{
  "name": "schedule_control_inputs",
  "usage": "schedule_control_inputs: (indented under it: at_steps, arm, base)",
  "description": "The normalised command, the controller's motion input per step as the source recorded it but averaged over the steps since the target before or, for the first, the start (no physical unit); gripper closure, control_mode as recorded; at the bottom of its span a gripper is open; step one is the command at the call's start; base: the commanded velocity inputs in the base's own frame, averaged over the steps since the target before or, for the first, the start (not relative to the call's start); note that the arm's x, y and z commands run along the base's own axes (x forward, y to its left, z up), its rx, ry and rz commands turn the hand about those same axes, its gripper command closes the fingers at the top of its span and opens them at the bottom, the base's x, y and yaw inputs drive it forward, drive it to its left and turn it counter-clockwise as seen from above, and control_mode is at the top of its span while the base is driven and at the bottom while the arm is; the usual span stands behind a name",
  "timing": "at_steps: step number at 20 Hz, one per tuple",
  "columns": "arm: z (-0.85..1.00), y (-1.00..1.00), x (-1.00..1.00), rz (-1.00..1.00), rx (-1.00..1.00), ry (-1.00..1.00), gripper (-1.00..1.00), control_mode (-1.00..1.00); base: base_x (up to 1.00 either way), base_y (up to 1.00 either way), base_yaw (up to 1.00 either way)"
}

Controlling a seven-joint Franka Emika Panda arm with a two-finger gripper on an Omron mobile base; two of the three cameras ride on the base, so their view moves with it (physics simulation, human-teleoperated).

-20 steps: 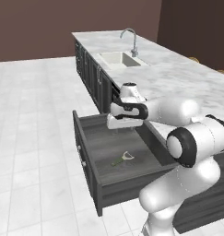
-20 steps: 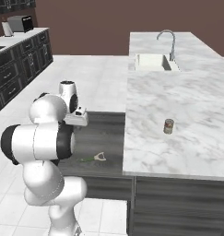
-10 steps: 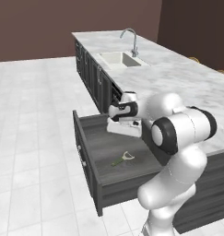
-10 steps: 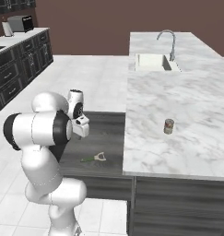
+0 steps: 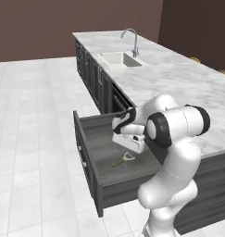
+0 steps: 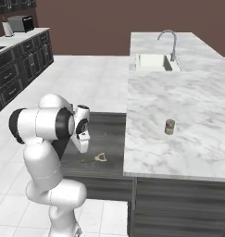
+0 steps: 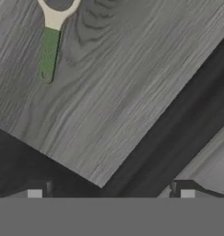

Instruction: Pick the peeler from the drawer and place it on the counter.

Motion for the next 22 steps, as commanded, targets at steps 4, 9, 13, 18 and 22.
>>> schedule_control_inputs:
  at_steps: [4, 9, 13, 18, 22]
  arm:
    - [-0.38, -0.22, 0.09, -0.29, 0.0, 0.22, -1.0, -1.0]
    - [-0.42, -0.09, 0.21, -0.16, 0.0, 0.09, -1.0, -1.0]
    - [-0.42, 0.0, 0.45, -0.02, -0.05, -0.01, -1.0, -1.0]
    - [-0.4, 0.0, 0.45, 0.0, -0.1, -0.08, -1.0, -1.0]
    - [-0.37, 0.02, 0.47, 0.0, -0.1, -0.1, -1.0, -1.0]
  base:
    - [0.0, 0.0, 0.0]
    - [0.0, 0.0, 0.0]
    - [0.0, 0.0, 0.0]
    - [0.0, 0.0, 0.0]
    - [0.0, 0.0, 0.0]
